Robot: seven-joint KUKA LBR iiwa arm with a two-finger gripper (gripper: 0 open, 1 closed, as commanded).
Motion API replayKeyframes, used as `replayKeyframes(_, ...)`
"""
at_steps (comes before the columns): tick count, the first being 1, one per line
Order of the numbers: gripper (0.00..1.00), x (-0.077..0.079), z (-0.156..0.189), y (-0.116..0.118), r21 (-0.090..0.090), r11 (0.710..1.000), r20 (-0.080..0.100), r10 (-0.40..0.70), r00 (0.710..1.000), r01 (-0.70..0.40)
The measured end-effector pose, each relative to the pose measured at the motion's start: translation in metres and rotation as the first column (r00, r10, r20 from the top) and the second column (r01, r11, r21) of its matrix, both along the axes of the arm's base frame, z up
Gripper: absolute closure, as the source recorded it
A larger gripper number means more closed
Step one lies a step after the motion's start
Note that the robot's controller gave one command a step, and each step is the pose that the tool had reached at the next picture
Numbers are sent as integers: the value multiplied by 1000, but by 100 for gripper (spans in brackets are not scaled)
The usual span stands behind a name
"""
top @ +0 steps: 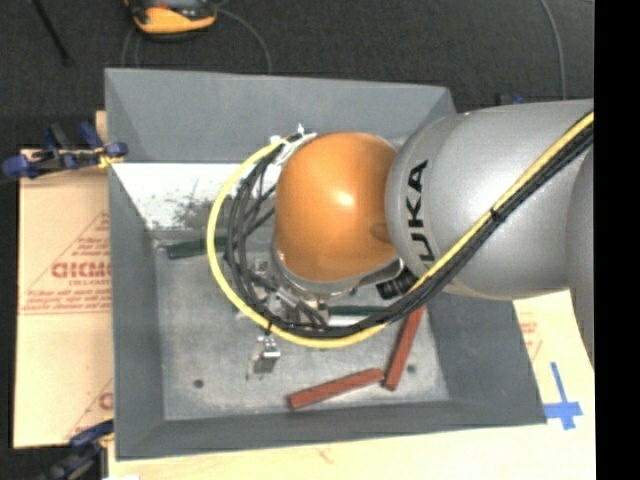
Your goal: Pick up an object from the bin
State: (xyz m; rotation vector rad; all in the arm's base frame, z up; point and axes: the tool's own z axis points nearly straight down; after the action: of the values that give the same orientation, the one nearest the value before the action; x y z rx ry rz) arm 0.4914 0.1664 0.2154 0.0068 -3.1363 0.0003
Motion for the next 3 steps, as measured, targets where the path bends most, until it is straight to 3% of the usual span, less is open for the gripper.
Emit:
replayKeyframes(1,0,2,4,-1,2,1000,8,-4,1000,4)
replayKeyframes(2,0,54,-28,-47,4,1000,15,5,1000,-5)
replayKeyframes(3,0,69,-56,-69,-5,999,12,49,999,-49)
